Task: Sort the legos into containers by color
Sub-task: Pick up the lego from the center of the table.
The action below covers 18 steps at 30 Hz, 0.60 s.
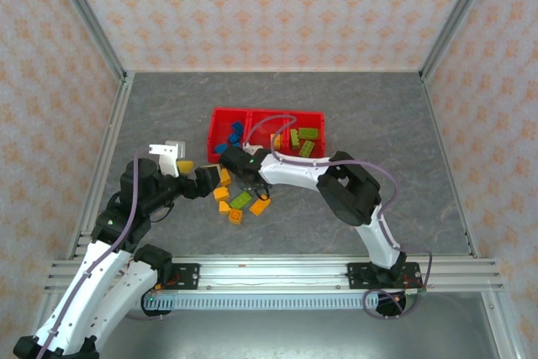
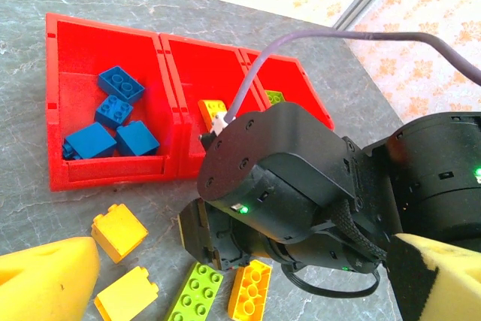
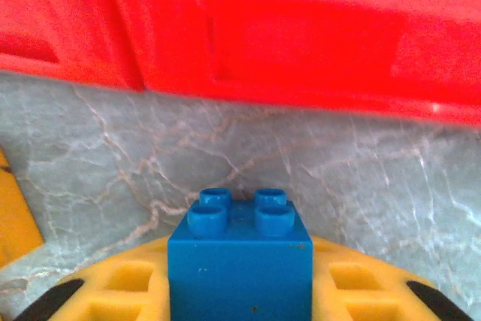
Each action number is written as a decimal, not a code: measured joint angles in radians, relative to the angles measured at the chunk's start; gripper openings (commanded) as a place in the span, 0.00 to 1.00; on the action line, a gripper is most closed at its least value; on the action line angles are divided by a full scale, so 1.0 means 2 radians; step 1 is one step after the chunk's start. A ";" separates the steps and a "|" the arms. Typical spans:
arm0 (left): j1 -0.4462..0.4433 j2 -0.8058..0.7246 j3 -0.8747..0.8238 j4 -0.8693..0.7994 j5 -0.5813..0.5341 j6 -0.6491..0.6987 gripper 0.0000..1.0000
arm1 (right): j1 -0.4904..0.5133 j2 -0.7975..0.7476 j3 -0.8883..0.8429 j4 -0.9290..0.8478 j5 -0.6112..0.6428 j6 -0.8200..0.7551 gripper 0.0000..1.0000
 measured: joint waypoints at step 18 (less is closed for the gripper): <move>0.000 -0.007 0.000 0.000 0.000 0.000 0.99 | -0.019 -0.035 0.160 0.023 0.016 -0.144 0.25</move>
